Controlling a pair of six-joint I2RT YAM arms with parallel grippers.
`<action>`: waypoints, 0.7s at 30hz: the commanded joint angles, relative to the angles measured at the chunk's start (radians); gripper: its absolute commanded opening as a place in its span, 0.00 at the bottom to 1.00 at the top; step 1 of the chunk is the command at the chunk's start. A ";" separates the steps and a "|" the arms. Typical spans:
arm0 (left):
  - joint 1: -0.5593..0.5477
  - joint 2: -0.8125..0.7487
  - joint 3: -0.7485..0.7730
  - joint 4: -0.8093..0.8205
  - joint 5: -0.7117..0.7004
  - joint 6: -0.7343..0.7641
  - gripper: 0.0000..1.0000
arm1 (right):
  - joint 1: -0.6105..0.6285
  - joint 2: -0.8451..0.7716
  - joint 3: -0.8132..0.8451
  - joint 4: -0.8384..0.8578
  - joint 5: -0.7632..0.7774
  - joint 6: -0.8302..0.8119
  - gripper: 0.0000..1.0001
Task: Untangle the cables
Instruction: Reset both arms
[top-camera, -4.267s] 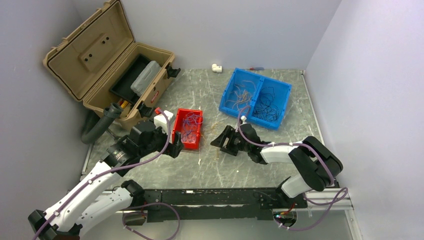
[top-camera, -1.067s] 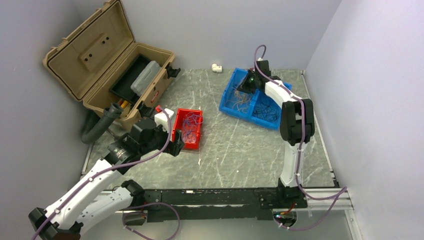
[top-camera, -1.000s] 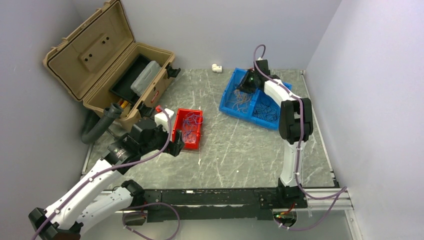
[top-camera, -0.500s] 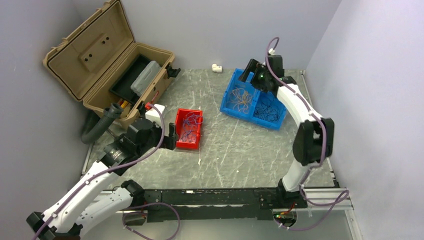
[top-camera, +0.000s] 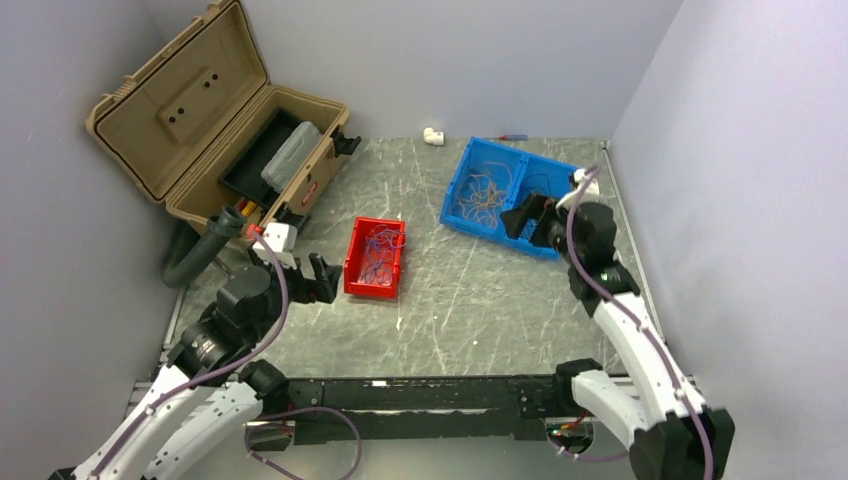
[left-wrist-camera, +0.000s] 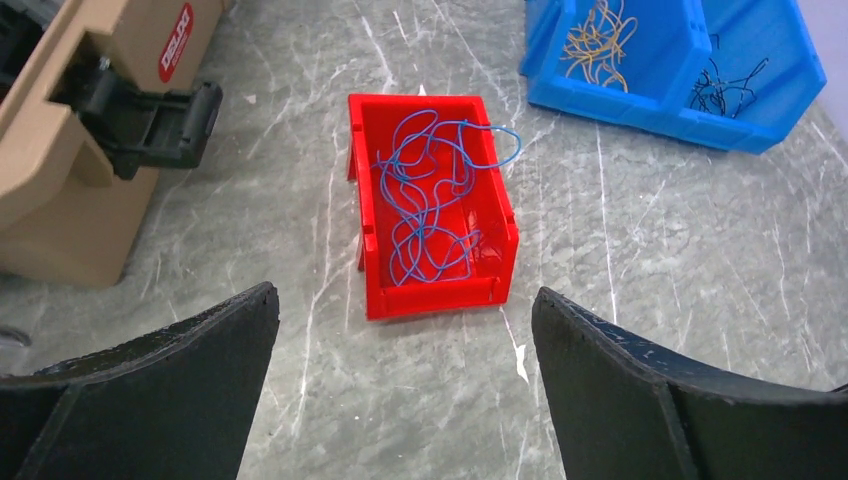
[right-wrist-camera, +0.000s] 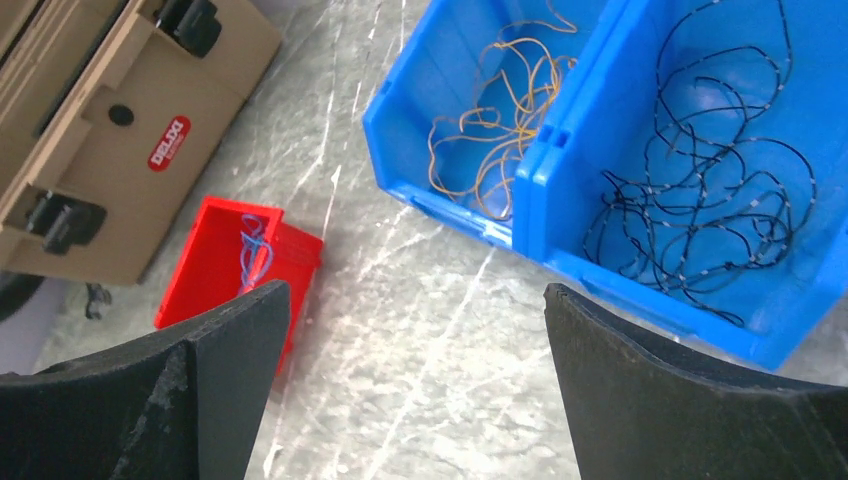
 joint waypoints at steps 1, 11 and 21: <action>0.002 -0.090 -0.063 0.066 -0.067 -0.074 0.99 | -0.003 -0.184 -0.206 0.195 0.023 -0.065 1.00; 0.003 -0.191 -0.263 0.125 -0.141 -0.190 0.99 | -0.003 -0.540 -0.590 0.310 0.178 -0.096 1.00; 0.003 -0.163 -0.398 0.236 -0.249 -0.102 0.99 | -0.003 -0.587 -0.653 0.322 0.225 -0.156 0.99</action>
